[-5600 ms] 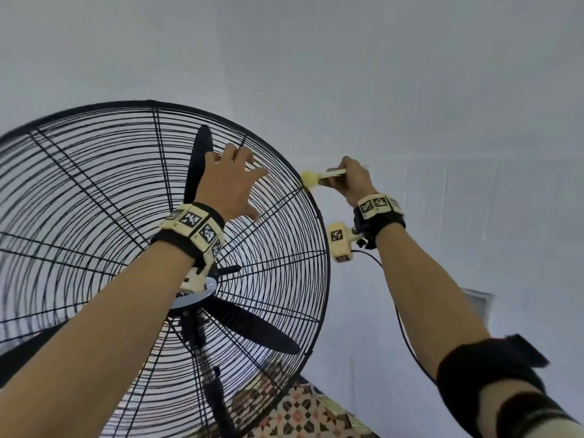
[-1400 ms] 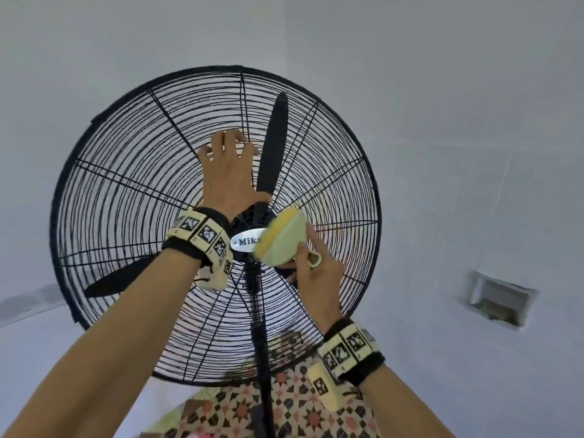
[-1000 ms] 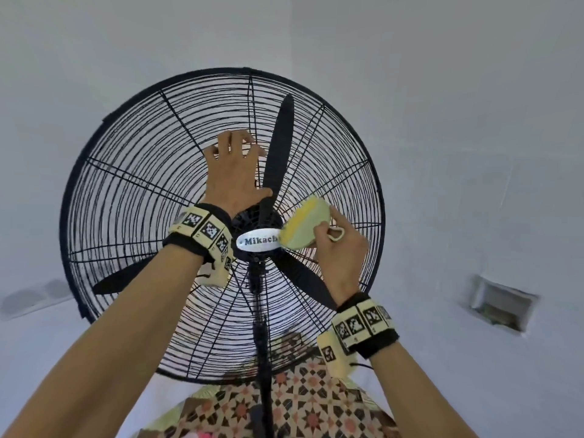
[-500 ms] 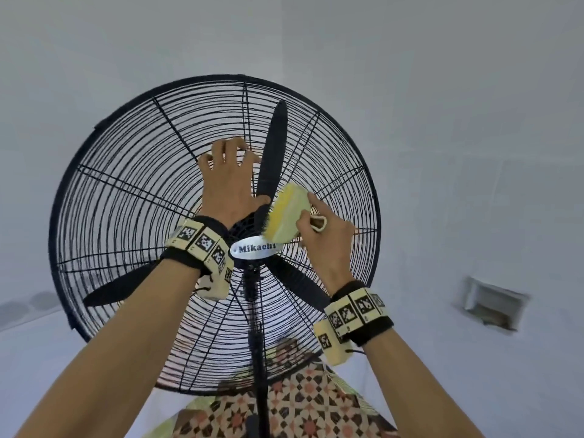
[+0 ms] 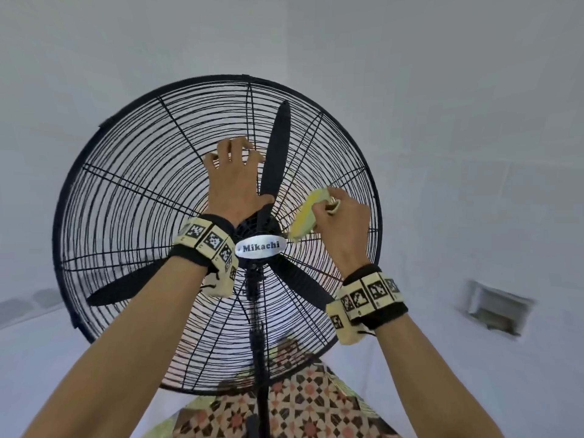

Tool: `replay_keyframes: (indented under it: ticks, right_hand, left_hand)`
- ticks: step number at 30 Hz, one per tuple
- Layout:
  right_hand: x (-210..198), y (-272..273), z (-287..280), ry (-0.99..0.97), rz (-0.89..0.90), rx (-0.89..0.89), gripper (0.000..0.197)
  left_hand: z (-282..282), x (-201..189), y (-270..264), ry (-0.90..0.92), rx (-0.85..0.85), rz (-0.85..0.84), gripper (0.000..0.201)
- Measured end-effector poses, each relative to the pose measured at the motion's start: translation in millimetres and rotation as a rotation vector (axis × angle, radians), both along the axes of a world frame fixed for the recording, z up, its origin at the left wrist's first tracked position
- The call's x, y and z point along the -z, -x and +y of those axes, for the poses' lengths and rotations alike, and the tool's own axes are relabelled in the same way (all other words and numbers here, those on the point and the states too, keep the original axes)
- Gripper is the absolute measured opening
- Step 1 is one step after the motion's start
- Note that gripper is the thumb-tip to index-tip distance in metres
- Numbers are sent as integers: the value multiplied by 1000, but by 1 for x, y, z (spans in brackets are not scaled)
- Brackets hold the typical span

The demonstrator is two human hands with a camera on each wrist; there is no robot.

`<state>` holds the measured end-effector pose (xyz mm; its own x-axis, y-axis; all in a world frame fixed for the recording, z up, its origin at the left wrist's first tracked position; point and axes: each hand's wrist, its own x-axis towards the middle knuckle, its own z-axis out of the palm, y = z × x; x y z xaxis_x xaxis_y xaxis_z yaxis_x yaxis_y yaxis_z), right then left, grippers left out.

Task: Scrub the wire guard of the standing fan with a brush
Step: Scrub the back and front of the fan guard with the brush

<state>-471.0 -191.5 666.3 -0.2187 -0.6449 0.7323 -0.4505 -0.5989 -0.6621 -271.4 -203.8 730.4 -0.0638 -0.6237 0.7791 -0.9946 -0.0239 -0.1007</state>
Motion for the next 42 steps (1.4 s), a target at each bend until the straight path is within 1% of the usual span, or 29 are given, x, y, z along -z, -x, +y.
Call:
replay_keyframes:
  ticks: [2,4,6,9,10,11,13,14,15,17,19,20,21,23,24,26,27,29,30,32,34,36,39,40,42]
  right_hand:
    - [-4,-2,3,34,-23,-91,40]
    - [-3,-4,6,47,-19,-123,44]
    - [1,-2,5,33,-3,-84,43]
    - [-5,3,4,-2,118,37,38]
    - [-9,4,8,17,139,30,35]
    - [-13,3,11,52,133,-17,32]
    - [-15,0,15,108,90,-120,37]
    - [-13,-1,15,112,85,-129,40]
    - [-10,-1,14,102,97,-104,41]
    - [-5,3,8,52,146,21,41]
    - [-10,5,7,28,190,78,36]
    - [-14,6,7,40,188,60,33]
    - [-19,6,7,70,160,6,32]
    - [-27,4,7,108,59,-91,36]
    - [-30,4,6,118,23,-109,38]
    - [-34,10,-1,98,2,-71,35]
    - [-36,15,-5,63,26,-15,32]
    - [-42,21,-8,-2,133,108,23]
    - [-45,22,-7,13,152,120,21]
    - [-48,18,-5,90,139,33,25]
    - [-48,13,-2,169,82,-62,33]
    - [-44,12,-6,159,81,-36,32]
    - [-44,18,-10,62,196,90,19]
    - [-45,20,-11,58,197,95,19]
    - [-49,19,-13,115,130,8,18]
  left_hand:
    - [-1,1,2,5,11,2,83]
    - [-1,1,2,8,16,3,83]
    - [-1,1,1,2,20,13,83]
    - [-1,1,2,-2,17,28,82]
    - [0,2,3,2,20,29,82]
    - [0,2,4,9,24,27,81]
    - [0,3,5,20,35,26,81]
    - [0,3,5,24,39,27,81]
    - [1,3,4,21,38,28,81]
    - [1,1,3,4,21,29,81]
    - [1,0,4,-6,5,25,82]
    - [1,1,5,-6,5,25,81]
    - [1,1,6,-2,10,24,81]
    - [2,2,6,8,20,24,81]
    - [2,3,6,10,21,26,81]
    - [3,2,5,-1,18,35,81]
    - [2,1,4,-10,17,41,80]
    - [2,-1,5,-22,12,51,81]
    - [3,-1,6,-25,7,49,81]
    - [3,-1,9,-20,8,46,81]
    - [3,0,9,-14,15,49,81]
    - [3,0,6,-12,15,48,81]
    - [2,0,4,-9,-6,48,82]
    - [2,0,5,-10,-15,48,83]
    - [3,0,6,-10,-24,48,83]
